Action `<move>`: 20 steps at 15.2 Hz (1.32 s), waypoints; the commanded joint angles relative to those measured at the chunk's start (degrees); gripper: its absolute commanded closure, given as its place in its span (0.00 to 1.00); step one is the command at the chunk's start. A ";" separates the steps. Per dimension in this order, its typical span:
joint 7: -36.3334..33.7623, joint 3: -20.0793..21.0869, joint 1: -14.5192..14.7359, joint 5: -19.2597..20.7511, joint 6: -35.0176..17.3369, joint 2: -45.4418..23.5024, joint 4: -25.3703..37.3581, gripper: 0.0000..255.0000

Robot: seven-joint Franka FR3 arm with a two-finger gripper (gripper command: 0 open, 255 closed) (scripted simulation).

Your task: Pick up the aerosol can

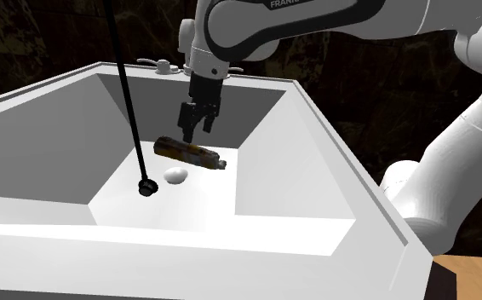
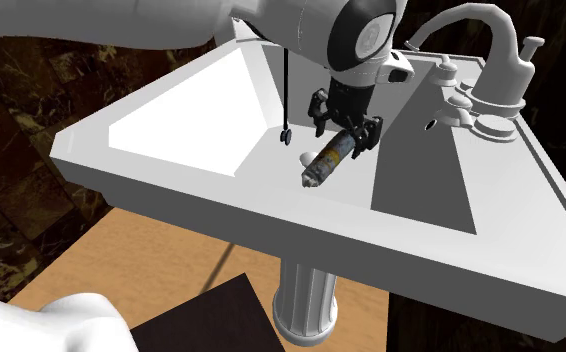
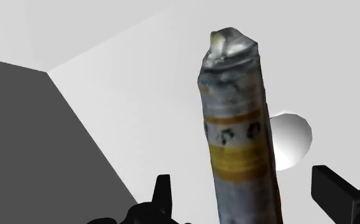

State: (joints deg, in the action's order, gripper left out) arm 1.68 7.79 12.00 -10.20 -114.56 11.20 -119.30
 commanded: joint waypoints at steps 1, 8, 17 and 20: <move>-0.33 0.86 0.86 -1.09 -1.29 -3.61 2.18 0.00; 0.34 1.03 1.00 -1.41 -5.83 -4.63 -1.37 0.00; 0.50 1.08 1.04 -1.49 -6.99 -4.97 -2.21 1.00; 0.47 1.09 1.05 -1.48 -6.99 -4.99 -2.18 1.00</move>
State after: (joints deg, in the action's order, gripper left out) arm 2.17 8.90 13.06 -11.69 -121.55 6.24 -121.46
